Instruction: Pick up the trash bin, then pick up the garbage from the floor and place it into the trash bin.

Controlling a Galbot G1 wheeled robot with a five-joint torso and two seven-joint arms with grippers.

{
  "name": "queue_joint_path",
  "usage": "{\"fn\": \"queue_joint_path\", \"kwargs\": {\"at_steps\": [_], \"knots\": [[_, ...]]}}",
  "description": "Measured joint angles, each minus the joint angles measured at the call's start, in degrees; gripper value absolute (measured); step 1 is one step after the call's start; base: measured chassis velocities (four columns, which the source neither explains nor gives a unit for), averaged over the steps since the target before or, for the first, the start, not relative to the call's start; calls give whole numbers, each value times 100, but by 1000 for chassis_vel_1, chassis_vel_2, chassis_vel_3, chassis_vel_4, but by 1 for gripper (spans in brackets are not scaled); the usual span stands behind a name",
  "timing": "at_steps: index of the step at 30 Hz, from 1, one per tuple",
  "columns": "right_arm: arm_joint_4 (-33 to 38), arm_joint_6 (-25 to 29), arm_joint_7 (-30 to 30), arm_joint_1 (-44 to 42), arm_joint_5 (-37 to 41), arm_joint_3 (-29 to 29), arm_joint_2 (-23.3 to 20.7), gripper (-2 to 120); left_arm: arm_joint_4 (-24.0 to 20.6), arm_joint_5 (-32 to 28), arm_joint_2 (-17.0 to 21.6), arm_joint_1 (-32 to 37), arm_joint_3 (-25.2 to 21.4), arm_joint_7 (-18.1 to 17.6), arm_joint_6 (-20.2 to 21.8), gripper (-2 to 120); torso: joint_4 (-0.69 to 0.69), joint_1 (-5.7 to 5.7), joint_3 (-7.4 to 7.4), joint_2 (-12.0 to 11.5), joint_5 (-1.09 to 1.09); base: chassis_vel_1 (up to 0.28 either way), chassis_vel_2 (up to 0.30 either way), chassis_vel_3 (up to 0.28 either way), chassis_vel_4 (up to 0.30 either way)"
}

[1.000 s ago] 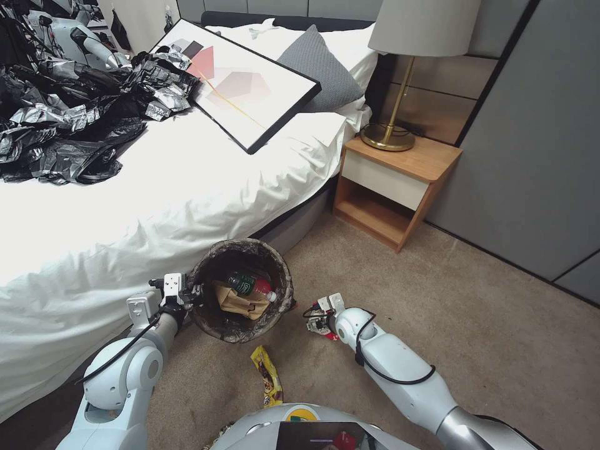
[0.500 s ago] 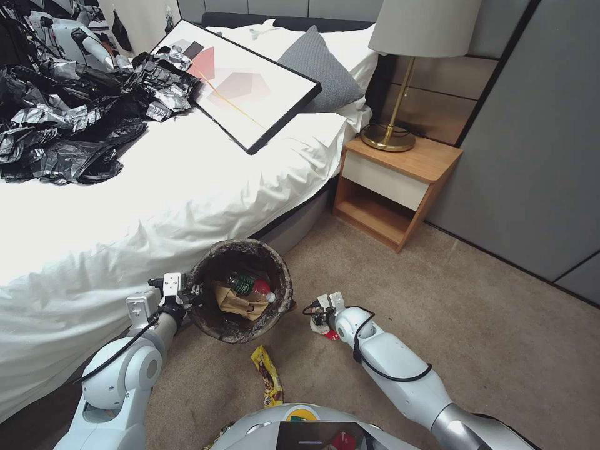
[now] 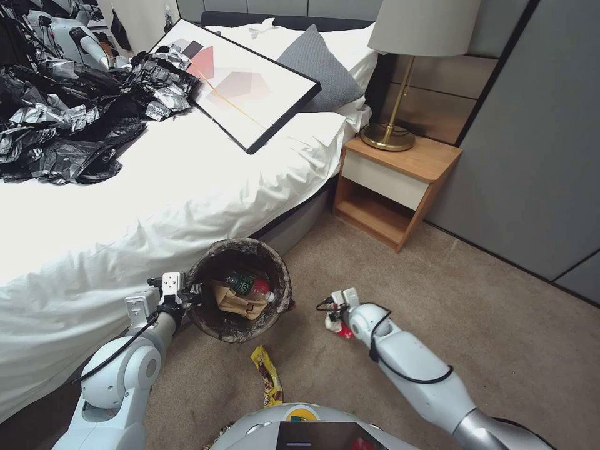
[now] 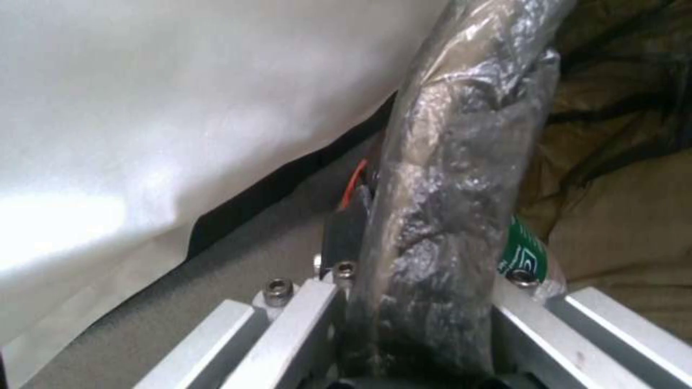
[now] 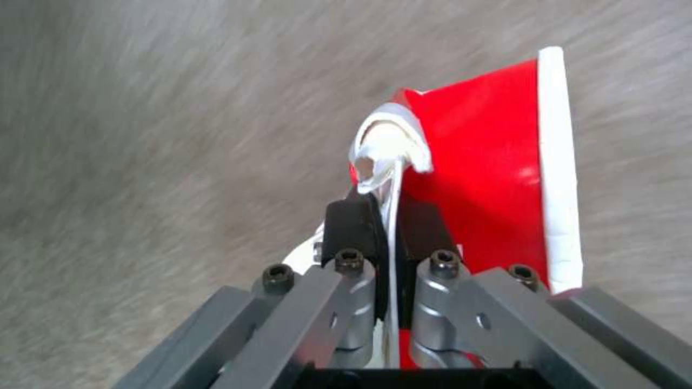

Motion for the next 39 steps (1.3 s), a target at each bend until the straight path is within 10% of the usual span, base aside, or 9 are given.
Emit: {"fn": "queue_joint_path", "kwargs": {"at_steps": [22,30,39], "knots": [[4216,-335,729,1129,3627,1576,-2035,0,24,-16,33,-1,82,29,0,0,3,0,-1,0,-1,0,0,0,0],[4913,-331,329,2526,4401,616,-2368,0,44,18,-30,-6,118,39,0,0,0,0,-2,0,-1,0,0,0,0],[4318,-135,-25,4932,4404,-2094,-1510,0,29,6,-56,-8,13,62,0,0,5,0,0,0,-7,0,0,0,0]]}}
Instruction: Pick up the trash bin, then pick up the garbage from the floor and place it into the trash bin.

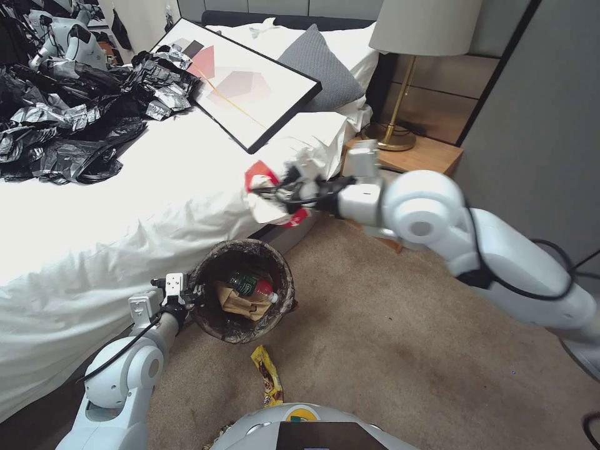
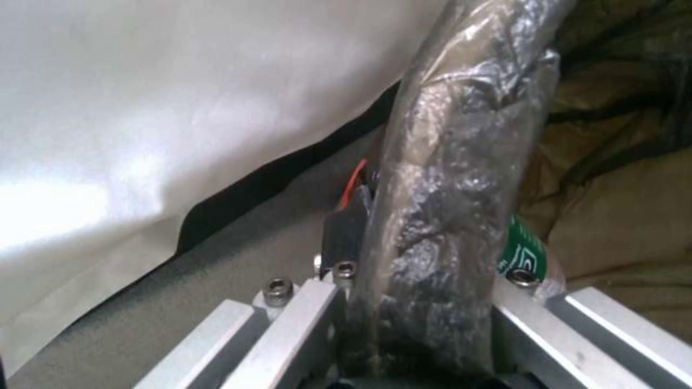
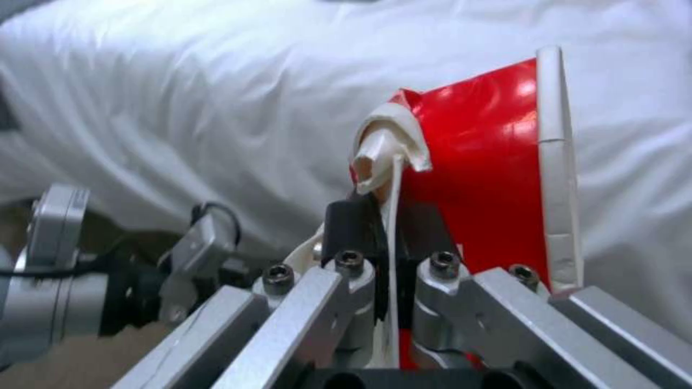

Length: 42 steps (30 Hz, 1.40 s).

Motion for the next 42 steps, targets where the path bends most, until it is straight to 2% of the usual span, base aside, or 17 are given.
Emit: {"fn": "queue_joint_path", "kwargs": {"at_steps": [1,3,4,7,14,22,23,25,27,28,31,33,34,36,37,40,42], "knots": [[0,0,0,0,0,0,0,0,0,0,0,0,0,0,0,0,0,0,0,0,0,0,0,0,0],[-142,25,87,188,-45,-629,267,0,0,-18,-12,7,-45,13,0,0,-2,0,0,0,4,0,0,0,0],[-142,25,87,188,-45,-629,267,0,0,-18,-12,7,-45,13,0,0,-2,0,0,0,4,0,0,0,0],[-275,54,214,-4,-259,-1219,450,0,14,-38,-29,3,-74,23,0,0,-3,0,0,0,5,0,0,0,0],[-533,64,328,-364,-465,-1569,542,0,6,-67,-31,-19,-80,23,0,0,-4,0,-1,0,5,0,0,0,0],[-801,56,446,-559,-534,-1635,668,0,-1,-88,-21,-11,-114,21,0,0,-4,0,-1,0,6,0,0,0,0],[-843,65,469,-586,-521,-1637,693,7,-4,-88,-30,-10,-114,19,0,0,-4,0,-1,0,6,0,0,0,0],[-855,72,474,-596,-509,-1638,701,10,-4,-88,-34,-9,-114,18,0,0,-4,0,-1,0,7,0,0,0,0],[-878,115,515,-628,-435,-1621,713,22,-4,-81,-43,-12,-113,15,0,0,-4,0,-1,0,6,0,0,0,0],[-878,115,515,-628,-435,-1621,713,22,-4,-81,-43,-12,-113,15,0,0,-4,0,-1,0,6,0,0,0,0],[-906,173,553,-660,-369,-1578,715,32,-2,-70,-49,-16,-111,15,0,0,-3,0,-1,0,7,0,0,0,0],[-913,213,563,-717,-314,-1511,707,43,11,-56,-65,-26,-107,16,0,0,-4,0,-1,0,7,0,0,0,0],[-913,213,563,-717,-314,-1511,707,43,11,-56,-65,-26,-107,16,0,0,-4,0,-1,0,7,0,0,0,0],[-906,245,563,-774,-289,-1447,690,53,29,-40,-75,-39,-99,19,0,0,-4,0,-1,0,7,0,0,0,0],[-906,245,563,-774,-289,-1447,690,53,29,-40,-75,-39,-99,19,0,0,-4,0,-1,0,7,0,0,0,0],[-907,300,573,-830,-286,-1393,705,70,41,-36,-80,-55,-98,23,0,0,-3,0,-1,0,7,0,0,0,0],[-910,329,579,-844,-283,-1370,713,73,42,-35,-80,-58,-99,26,0,0,-3,0,-1,0,7,0,0,0,0]]}}
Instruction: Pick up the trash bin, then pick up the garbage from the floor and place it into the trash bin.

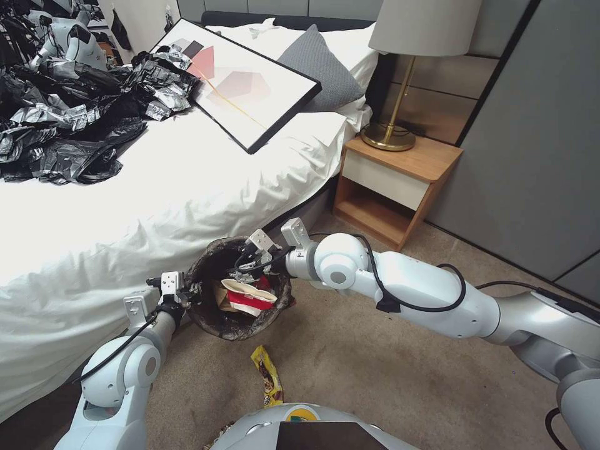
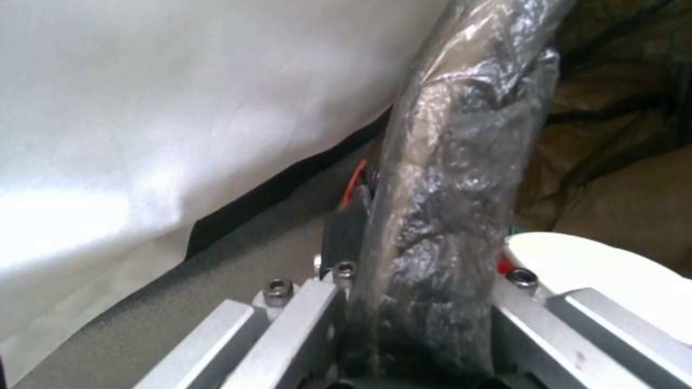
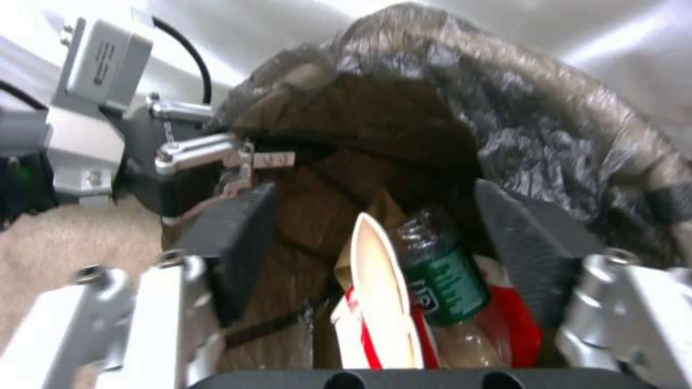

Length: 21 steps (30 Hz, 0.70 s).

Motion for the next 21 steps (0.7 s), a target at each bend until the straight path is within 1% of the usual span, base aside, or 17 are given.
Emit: {"fn": "queue_joint_path", "kwargs": {"at_steps": [2,3,4,6,7,8,10,11,12,14,16,17,18,19,20,21], "knots": [[-2,49,11,-19,14,68,9,82,2,-1,3,-3,-8,2,0,0,0,0,0,0,0,0,0,0,0],[-2,49,11,-19,14,68,9,82,2,-1,3,-3,-8,2,0,0,0,0,0,0,0,0,0,0,0],[16,64,22,-25,46,130,6,86,3,-2,5,-5,-17,4,0,0,0,0,0,0,0,0,0,0,0],[136,125,61,-46,125,341,-38,97,6,-5,15,-7,-31,9,0,0,0,0,0,0,0,0,0,0,0],[182,228,62,-66,94,445,-76,99,7,-6,16,-7,-32,10,0,0,0,0,0,0,0,0,0,0,0],[182,228,62,-66,94,445,-76,99,7,-6,16,-7,-32,10,0,0,0,0,0,0,0,0,0,0,0],[269,545,43,-129,-147,695,-168,100,9,-6,14,-11,-33,11,0,0,0,0,0,0,0,0,0,0,0],[330,627,54,-180,-154,854,-206,100,11,-7,13,-13,-33,11,0,0,0,0,0,0,0,0,0,0,0],[330,627,54,-180,-154,854,-206,100,11,-7,13,-13,-33,11,0,0,0,0,0,0,0,0,0,0,0],[561,1039,310,-354,-237,1434,-349,100,14,-5,13,-16,-23,11,0,0,0,0,0,0,0,0,0,0,0],[582,1127,364,-384,-315,1504,-375,100,14,-5,15,-15,-22,11,0,0,0,0,0,0,0,0,0,0,0],[622,1518,588,-560,-795,1778,-495,100,14,-2,22,-14,-18,10,0,0,1,0,0,0,-1,0,0,0,0],[621,1712,703,-719,-1224,2008,-556,100,14,1,25,-14,-13,10,0,0,1,0,0,0,1,0,0,0,0],[621,1712,703,-719,-1224,2008,-556,100,14,1,25,-14,-13,10,0,0,1,0,0,0,1,0,0,0,0],[614,1874,790,-1038,-1835,2437,-644,100,14,7,26,-16,-6,9,0,0,2,0,0,1,1,0,0,0,0],[615,1900,827,-1383,-2336,2820,-722,100,7,15,25,-16,-1,8,0,0,0,0,0,1,0,0,0,0,0]]}}
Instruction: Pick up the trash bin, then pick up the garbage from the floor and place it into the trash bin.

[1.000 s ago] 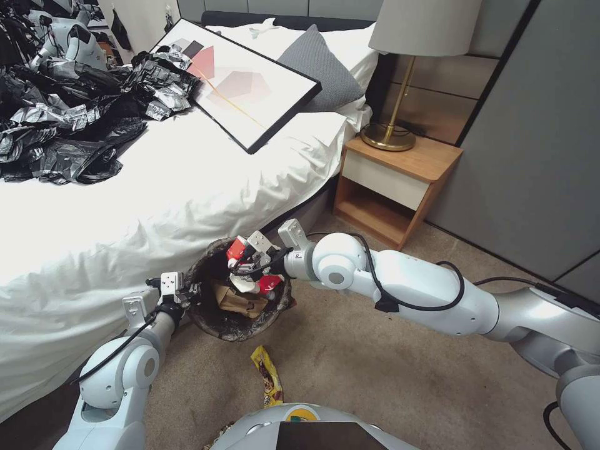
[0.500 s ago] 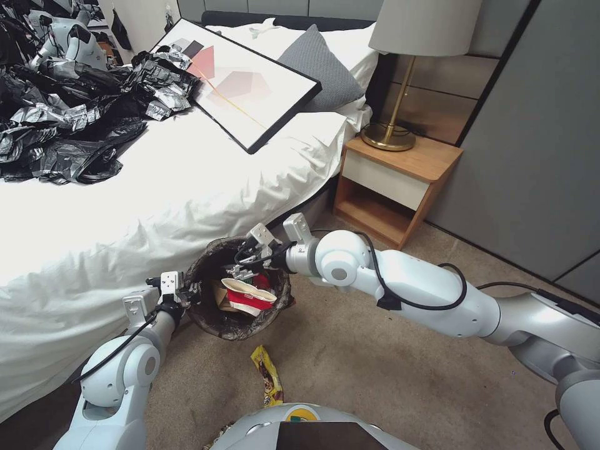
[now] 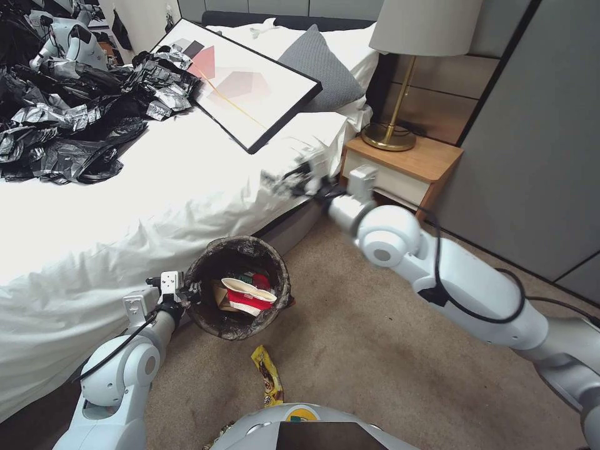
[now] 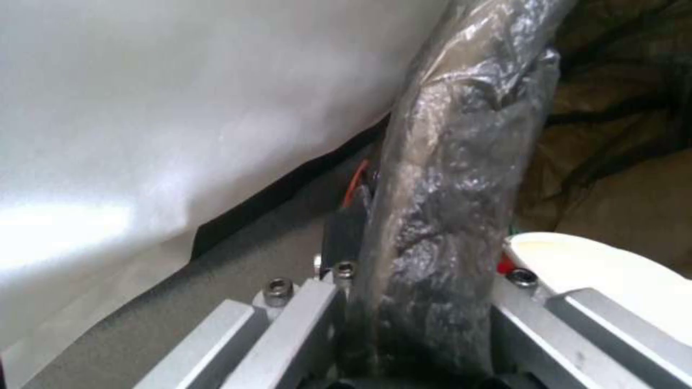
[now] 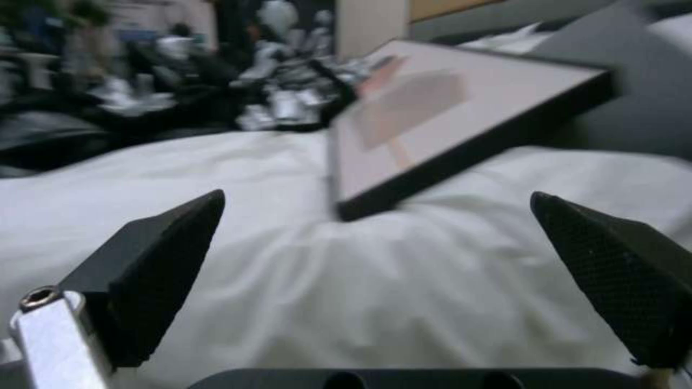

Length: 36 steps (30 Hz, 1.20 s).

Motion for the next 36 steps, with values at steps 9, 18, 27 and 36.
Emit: {"fn": "queue_joint_path", "kwargs": {"at_steps": [9,18,27,36], "knots": [[-67,650,-262,-2891,-2129,2998,165,100,-123,66,-7,46,41,-15,0,0,0,0,-1,0,1,0,0,0,0],[-301,1641,-651,-5062,-3969,4370,1568,100,-147,109,8,77,156,-68,0,0,-3,0,-1,0,5,0,0,0,0],[-677,2163,-632,-5297,-4590,4462,2294,100,-157,-92,65,123,169,-151,0,0,2,0,0,0,-1,0,0,0,0],[-805,2155,-615,-5187,-4570,4367,2441,100,-212,-123,100,143,138,-180,0,0,1,0,0,0,-1,0,0,0,0]]}}
